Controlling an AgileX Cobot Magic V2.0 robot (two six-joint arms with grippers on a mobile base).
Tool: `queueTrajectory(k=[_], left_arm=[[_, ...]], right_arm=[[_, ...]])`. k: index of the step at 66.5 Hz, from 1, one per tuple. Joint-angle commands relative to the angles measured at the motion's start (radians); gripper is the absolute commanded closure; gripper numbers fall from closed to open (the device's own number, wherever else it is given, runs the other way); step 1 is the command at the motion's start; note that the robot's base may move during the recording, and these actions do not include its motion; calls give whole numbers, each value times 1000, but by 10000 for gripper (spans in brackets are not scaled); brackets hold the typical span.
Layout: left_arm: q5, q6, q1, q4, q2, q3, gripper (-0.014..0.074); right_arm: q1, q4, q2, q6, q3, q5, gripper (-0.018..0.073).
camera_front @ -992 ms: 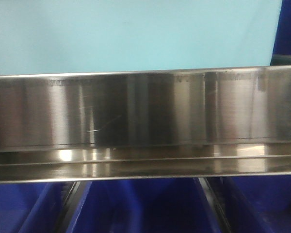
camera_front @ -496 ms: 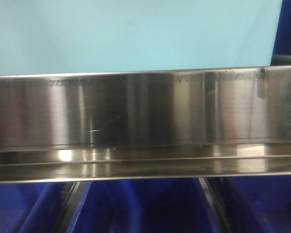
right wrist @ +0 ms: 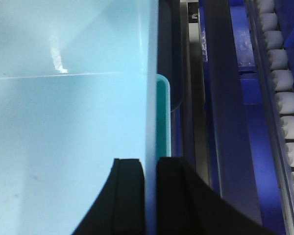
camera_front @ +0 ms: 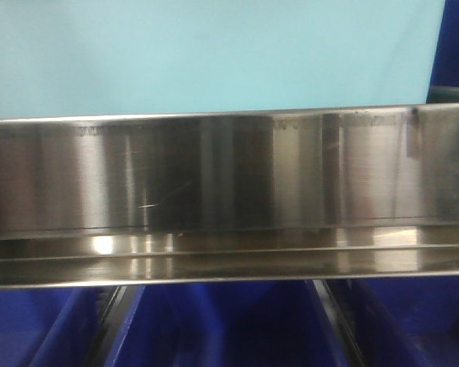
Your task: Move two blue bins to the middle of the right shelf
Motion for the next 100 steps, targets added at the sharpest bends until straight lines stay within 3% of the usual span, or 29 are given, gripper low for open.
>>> queueTrajectory(k=[1, 32, 71, 100], left_arm=[[-72, 8, -14, -72, 7, -3, 708], [-72, 8, -14, -74, 39, 5, 708], [-72, 6, -14, -97, 39, 121, 708], [-72, -19, -14, -111, 39, 215, 708]], right_arm=[[19, 85, 7, 9, -8, -88, 721], [19, 85, 22, 9, -8, -88, 721], [19, 125, 27, 51, 149, -88, 721], [19, 123, 27, 51, 153, -88, 721]])
